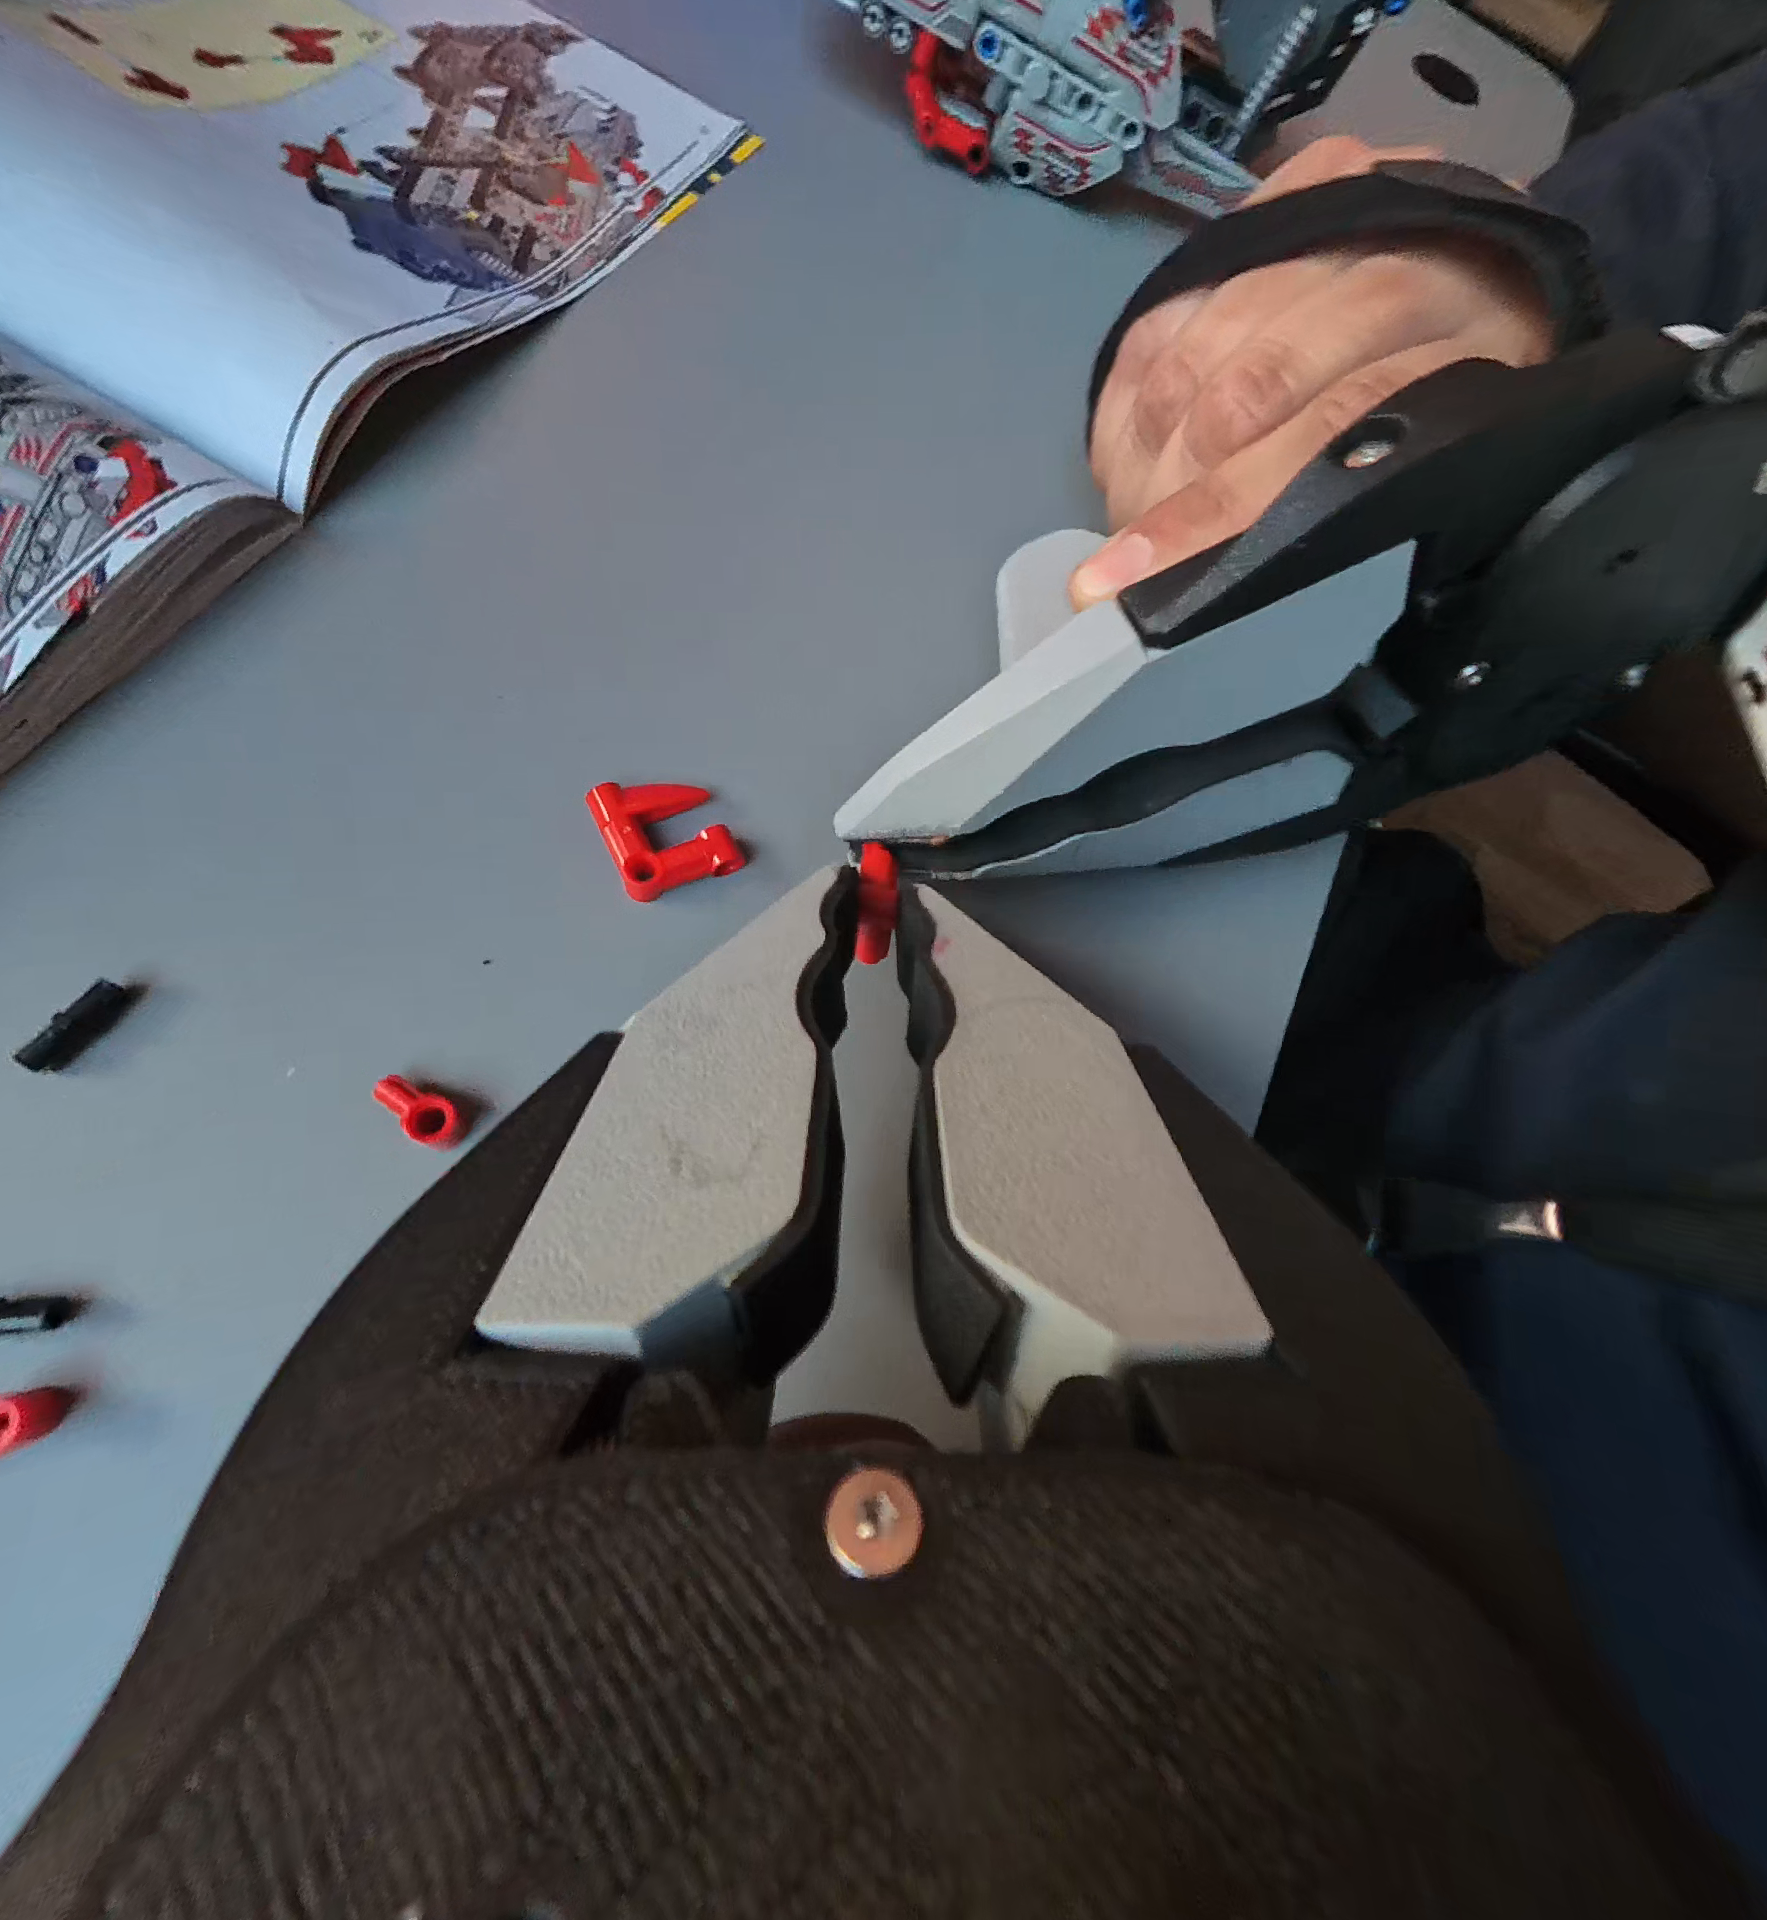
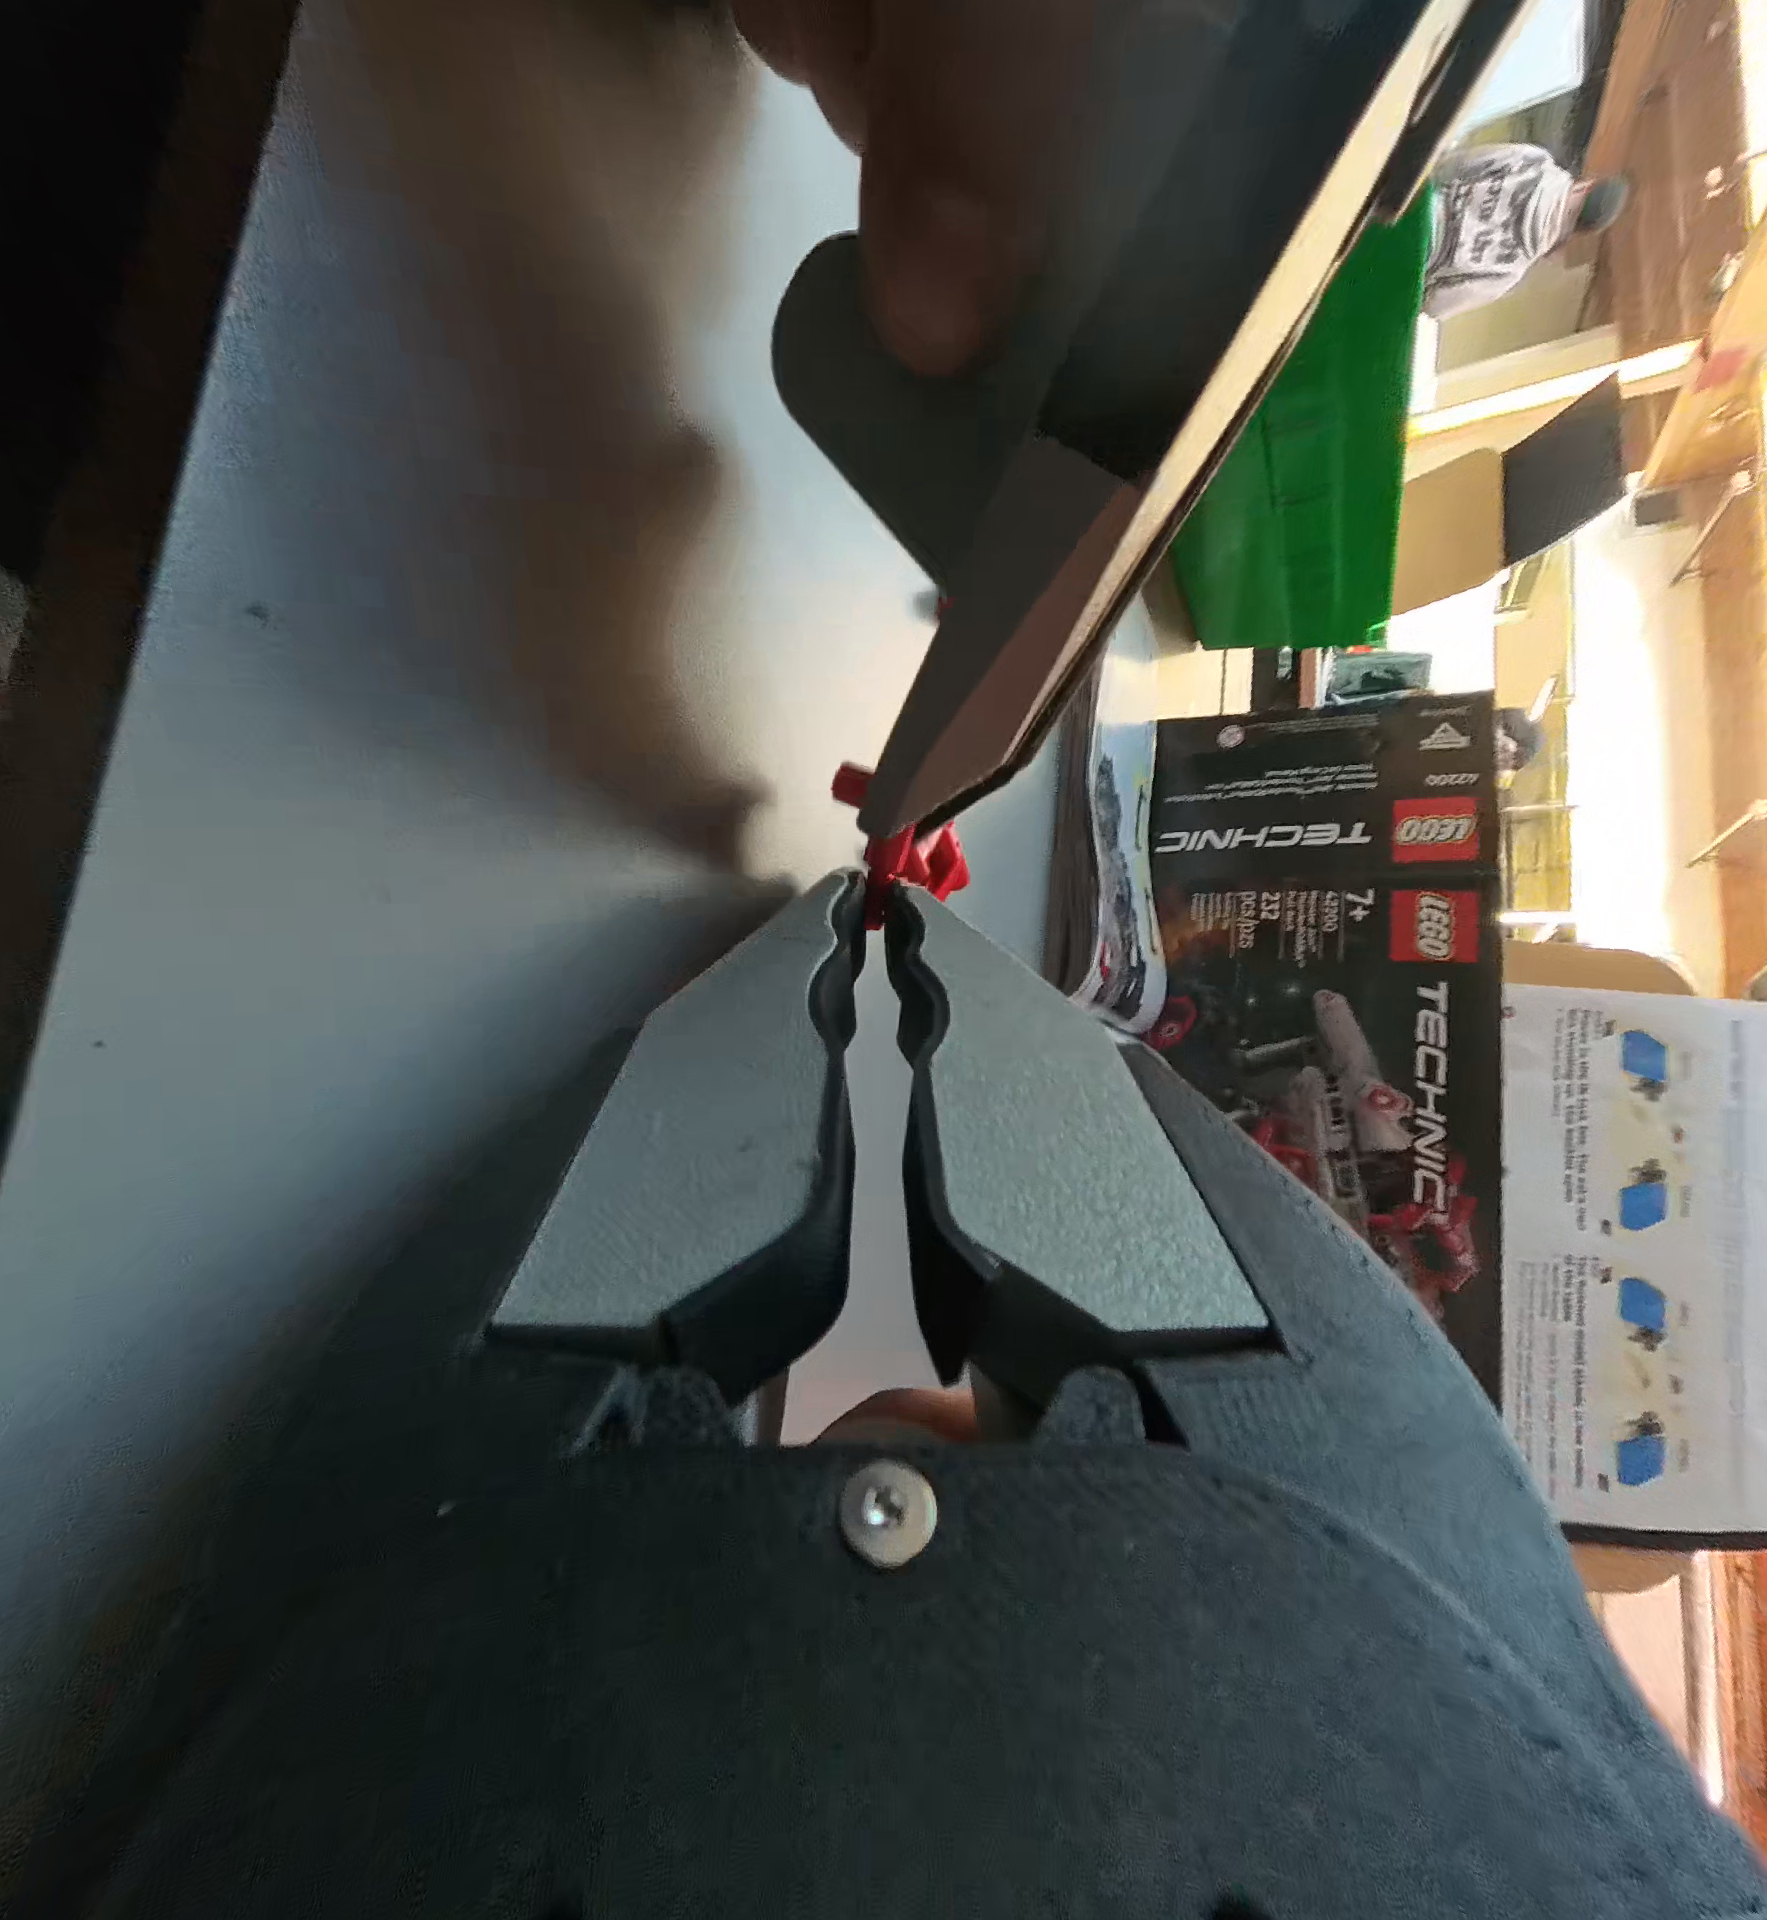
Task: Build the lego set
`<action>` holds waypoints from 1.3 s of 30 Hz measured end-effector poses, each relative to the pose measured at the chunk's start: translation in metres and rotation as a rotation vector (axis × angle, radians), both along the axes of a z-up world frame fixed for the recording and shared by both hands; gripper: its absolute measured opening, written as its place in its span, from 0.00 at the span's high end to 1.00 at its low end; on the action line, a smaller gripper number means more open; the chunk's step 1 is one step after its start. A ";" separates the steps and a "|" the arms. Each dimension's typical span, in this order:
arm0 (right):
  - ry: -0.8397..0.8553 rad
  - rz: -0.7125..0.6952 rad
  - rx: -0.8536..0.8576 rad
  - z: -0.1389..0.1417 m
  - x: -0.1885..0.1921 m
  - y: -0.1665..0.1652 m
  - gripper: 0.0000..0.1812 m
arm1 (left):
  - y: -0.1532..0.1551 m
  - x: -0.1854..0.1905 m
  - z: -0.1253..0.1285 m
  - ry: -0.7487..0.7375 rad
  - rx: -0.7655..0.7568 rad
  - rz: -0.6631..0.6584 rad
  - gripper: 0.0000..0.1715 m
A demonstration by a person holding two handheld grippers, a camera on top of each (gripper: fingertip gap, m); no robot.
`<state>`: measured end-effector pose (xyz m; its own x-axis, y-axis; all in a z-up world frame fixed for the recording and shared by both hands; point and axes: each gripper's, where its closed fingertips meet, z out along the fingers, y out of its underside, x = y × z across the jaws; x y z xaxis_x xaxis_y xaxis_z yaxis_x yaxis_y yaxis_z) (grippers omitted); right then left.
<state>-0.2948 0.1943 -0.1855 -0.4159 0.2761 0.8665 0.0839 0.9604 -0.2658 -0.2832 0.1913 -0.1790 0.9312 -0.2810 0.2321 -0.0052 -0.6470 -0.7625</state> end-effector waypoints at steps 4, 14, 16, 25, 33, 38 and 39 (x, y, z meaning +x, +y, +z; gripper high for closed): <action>-0.015 -0.005 0.004 -0.003 0.000 -0.001 1.00 | 0.001 0.000 -0.005 0.021 -0.027 0.082 0.98; -0.080 0.041 -0.308 0.007 0.000 0.000 0.91 | 0.006 -0.006 0.005 0.023 0.047 0.101 0.97; -0.096 0.039 -0.359 0.009 0.000 0.005 0.90 | 0.004 -0.003 0.011 0.066 0.098 0.051 0.97; -0.338 0.198 -0.784 0.030 0.018 -0.004 0.98 | -0.009 0.004 0.023 0.233 0.260 -0.191 0.97; -0.368 0.232 -0.798 0.031 0.021 -0.009 1.00 | -0.006 0.013 0.029 0.225 0.313 -0.252 0.98; -0.392 0.209 -0.748 0.024 0.023 -0.008 1.00 | -0.005 0.015 0.024 0.215 0.276 -0.275 0.98; -0.392 0.205 -0.734 0.022 0.023 -0.008 1.00 | -0.005 0.015 0.022 0.213 0.266 -0.278 0.98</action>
<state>-0.2720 0.1867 -0.1637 -0.7511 0.5976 0.2805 0.1436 0.5626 -0.8142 -0.2686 0.1861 -0.1568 0.8310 -0.5517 -0.0709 -0.3263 -0.3802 -0.8655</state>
